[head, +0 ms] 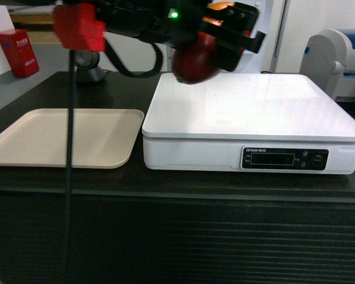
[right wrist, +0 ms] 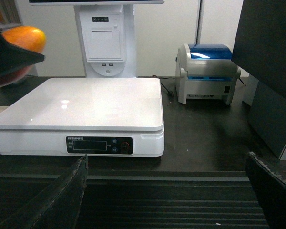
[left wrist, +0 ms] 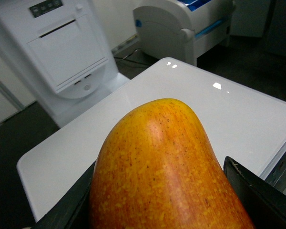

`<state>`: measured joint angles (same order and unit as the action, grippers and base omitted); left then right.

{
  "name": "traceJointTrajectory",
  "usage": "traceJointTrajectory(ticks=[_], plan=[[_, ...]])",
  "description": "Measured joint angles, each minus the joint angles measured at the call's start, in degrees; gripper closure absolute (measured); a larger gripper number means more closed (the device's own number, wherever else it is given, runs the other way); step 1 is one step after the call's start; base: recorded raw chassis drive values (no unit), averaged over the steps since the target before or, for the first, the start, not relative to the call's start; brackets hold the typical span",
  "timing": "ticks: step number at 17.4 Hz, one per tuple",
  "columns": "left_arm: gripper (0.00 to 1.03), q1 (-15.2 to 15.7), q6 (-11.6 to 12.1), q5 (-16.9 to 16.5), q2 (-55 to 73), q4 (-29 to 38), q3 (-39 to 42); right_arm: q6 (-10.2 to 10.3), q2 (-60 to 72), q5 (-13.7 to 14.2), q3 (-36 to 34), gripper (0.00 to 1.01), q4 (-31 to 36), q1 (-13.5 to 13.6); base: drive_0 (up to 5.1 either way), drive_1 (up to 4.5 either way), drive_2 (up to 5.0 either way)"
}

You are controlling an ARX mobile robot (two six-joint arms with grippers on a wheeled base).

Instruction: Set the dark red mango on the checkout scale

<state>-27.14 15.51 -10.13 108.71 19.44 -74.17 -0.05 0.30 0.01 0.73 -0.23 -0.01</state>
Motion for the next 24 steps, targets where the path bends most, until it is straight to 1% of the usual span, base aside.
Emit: traceJointTrajectory(ticks=[2,4,7,10,12,16,19,20,21,23,24], plan=[[0.34,-2.9,0.0,-0.2,5.8,-3.0,-7.3,0.0,0.0,0.0,0.0,0.03,0.0,0.0,0.0,0.0,0.0],[0.34,-5.5,0.6,0.0,12.2,-6.4,-15.3,0.0,0.0,0.0,0.0,0.03,0.0,0.0,0.0,0.0,0.0],[0.34,-6.9,1.3,0.1,18.2,-9.8,-23.3,0.0,0.0,0.0,0.0,0.03,0.0,0.0,0.0,0.0,0.0],[0.34,-7.1,1.4,0.3,24.7,-14.4,-32.5,0.0,0.0,0.0,0.0,0.03,0.0,0.0,0.0,0.0,0.0],[0.34,-6.5,1.4,1.1,30.0,-18.6,-40.4,0.0,0.0,0.0,0.0,0.03,0.0,0.0,0.0,0.0,0.0],[0.34,-5.2,1.5,2.7,39.1,-25.4,-53.7,0.0,0.0,0.0,0.0,0.03,0.0,0.0,0.0,0.0,0.0],[0.34,-3.9,1.3,4.1,46.8,-32.3,-68.5,0.0,0.0,0.0,0.0,0.03,0.0,0.0,0.0,0.0,0.0],[0.31,-3.9,1.1,4.1,47.3,-32.7,-69.3,0.0,0.0,0.0,0.0,0.03,0.0,0.0,0.0,0.0,0.0],[0.2,-3.9,1.1,3.9,47.3,-32.9,-69.5,0.0,0.0,0.0,0.0,0.03,0.0,0.0,0.0,0.0,0.0],[0.03,-4.0,1.1,3.5,47.3,-32.2,-69.5,0.0,0.0,0.0,0.0,0.03,0.0,0.0,0.0,0.0,0.0],[0.06,-4.0,1.0,3.1,47.1,-30.8,-68.6,0.0,0.0,0.0,0.0,0.03,0.0,0.0,0.0,0.0,0.0]])
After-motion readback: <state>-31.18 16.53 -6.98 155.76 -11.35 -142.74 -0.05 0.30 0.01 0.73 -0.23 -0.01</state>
